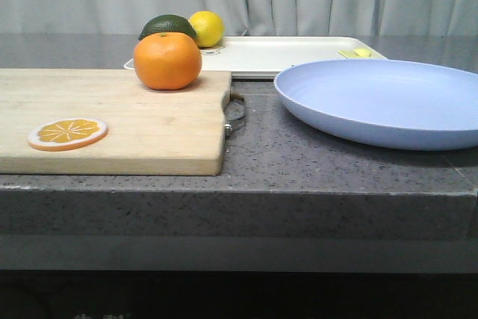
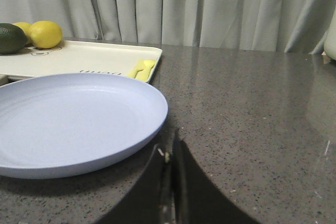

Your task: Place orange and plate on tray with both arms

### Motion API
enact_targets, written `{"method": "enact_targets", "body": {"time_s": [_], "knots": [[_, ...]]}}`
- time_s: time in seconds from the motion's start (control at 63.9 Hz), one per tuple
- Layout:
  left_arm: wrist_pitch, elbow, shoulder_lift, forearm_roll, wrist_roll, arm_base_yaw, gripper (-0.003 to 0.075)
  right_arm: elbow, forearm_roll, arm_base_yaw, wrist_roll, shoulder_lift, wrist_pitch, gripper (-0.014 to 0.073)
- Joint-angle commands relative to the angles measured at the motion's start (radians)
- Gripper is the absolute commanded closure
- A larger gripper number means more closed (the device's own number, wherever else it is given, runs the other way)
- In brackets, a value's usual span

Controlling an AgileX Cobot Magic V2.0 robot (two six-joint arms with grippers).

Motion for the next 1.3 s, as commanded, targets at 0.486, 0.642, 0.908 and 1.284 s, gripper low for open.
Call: {"method": "enact_targets", "body": {"time_s": [0.486,0.642,0.908,1.284], "knots": [[-0.084,0.007,-0.021,-0.01,-0.001,0.001,0.0738,-0.004,0.0,-0.001,-0.004,-0.023,-0.088,0.0662],[-0.084,0.007,-0.021,-0.01,-0.001,0.001,0.0738,-0.004,0.0,-0.001,-0.004,-0.023,-0.088,0.0662],[-0.177,0.0,-0.021,-0.01,-0.001,0.001,0.0738,-0.027,0.001,-0.001,-0.004,-0.023,-0.08,0.0662],[0.048,-0.304,0.015,-0.01,-0.001,0.001,0.0738,-0.35,0.0,-0.002,-0.004,0.04,0.121,0.0662]]}}
